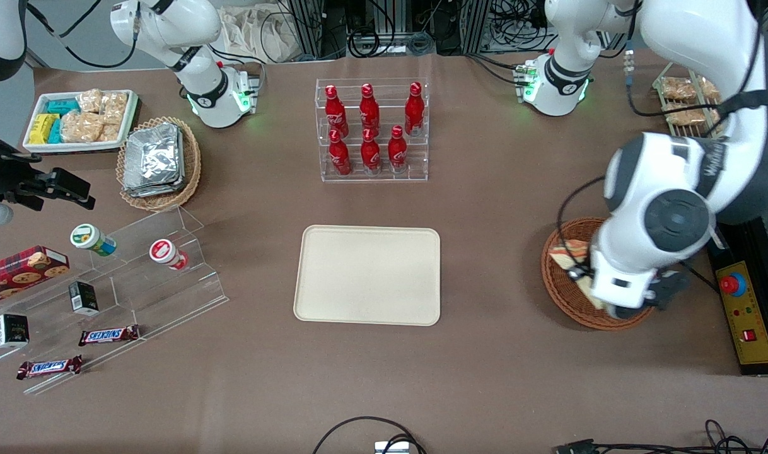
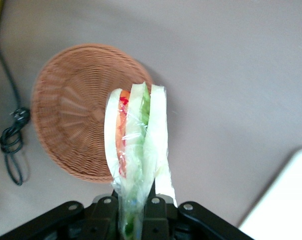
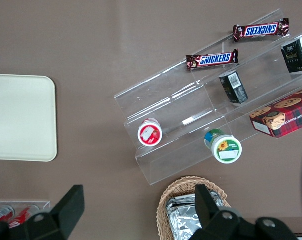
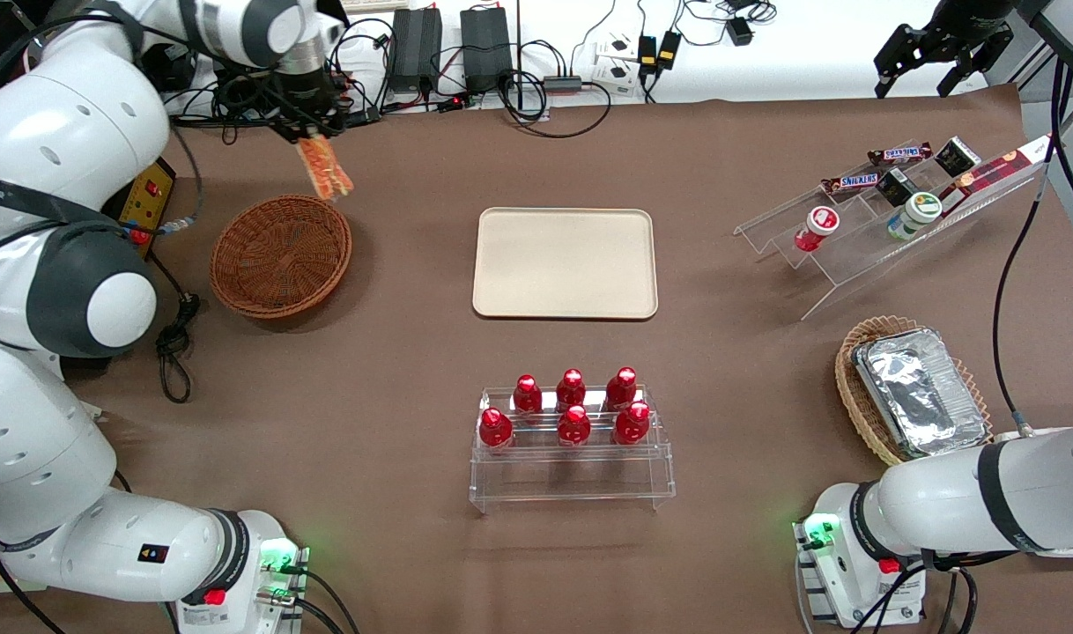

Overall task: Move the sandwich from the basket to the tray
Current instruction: 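Lift the sandwich and carry it with the left gripper over the tray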

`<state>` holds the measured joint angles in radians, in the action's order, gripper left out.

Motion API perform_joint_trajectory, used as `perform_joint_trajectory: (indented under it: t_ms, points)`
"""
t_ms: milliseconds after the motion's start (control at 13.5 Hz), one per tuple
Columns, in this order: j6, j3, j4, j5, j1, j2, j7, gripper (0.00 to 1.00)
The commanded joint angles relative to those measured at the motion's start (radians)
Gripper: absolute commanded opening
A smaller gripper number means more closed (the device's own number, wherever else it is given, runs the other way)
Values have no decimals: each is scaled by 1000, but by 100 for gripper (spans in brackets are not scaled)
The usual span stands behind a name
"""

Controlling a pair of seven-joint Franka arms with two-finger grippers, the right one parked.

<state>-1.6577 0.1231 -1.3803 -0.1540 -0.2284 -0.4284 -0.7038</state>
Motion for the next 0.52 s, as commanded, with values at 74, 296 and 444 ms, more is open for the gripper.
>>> perform_joint_trajectory:
  t_ms: [74, 296, 444]
  points:
    - [-6, 140, 78, 40, -14, -94, 50, 0]
    - [-155, 221, 96, 40, -64, -225, 29, 0]
    - [-244, 219, 90, 36, -113, -301, 24, 0]
